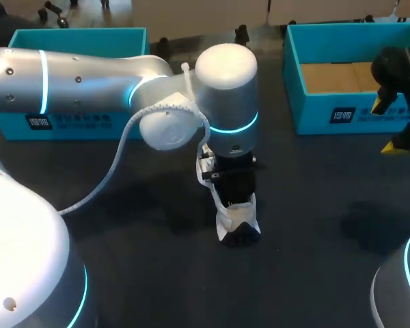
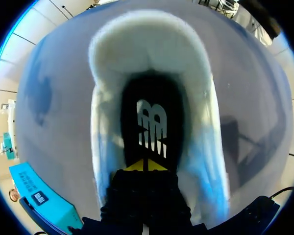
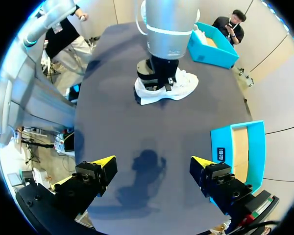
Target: Take the shoe out of the shoebox, open the shoe tongue, remove and reinsert the insole, then place the shoe into the shoebox
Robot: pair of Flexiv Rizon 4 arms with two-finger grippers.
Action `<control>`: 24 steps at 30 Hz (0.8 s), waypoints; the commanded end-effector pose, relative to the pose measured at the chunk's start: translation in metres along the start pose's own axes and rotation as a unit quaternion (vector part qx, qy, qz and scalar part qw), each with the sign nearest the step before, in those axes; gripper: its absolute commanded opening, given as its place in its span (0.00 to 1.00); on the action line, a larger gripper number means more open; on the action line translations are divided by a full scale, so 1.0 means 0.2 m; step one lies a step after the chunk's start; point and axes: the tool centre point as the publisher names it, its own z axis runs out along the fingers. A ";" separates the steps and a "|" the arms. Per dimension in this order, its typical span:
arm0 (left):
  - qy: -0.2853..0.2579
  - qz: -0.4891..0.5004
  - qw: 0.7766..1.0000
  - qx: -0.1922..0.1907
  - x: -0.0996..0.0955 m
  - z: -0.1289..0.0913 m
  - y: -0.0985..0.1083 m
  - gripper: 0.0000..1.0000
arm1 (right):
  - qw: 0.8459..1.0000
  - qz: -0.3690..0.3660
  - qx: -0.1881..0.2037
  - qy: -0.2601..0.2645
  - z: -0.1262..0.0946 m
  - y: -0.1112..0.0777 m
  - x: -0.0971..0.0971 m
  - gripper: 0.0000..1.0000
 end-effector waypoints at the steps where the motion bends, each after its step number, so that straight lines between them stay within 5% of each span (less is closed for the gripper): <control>1: -0.003 -0.004 1.000 0.028 0.03 -0.11 -0.01 0.00 | 1.000 0.000 0.001 0.002 0.00 0.00 -0.01 1.00; 7: 0.002 0.007 0.998 0.068 0.02 -0.17 -0.12 0.00 | 1.000 0.000 0.001 0.002 0.00 0.00 -0.01 1.00; 15: 0.007 0.021 0.996 0.087 -0.01 -0.06 -0.24 0.00 | 1.000 0.000 0.001 0.002 0.00 0.00 -0.01 1.00; 24: 0.025 0.022 0.997 0.076 0.03 0.05 -0.21 0.00 | 1.000 0.000 0.001 0.002 0.00 0.00 -0.01 1.00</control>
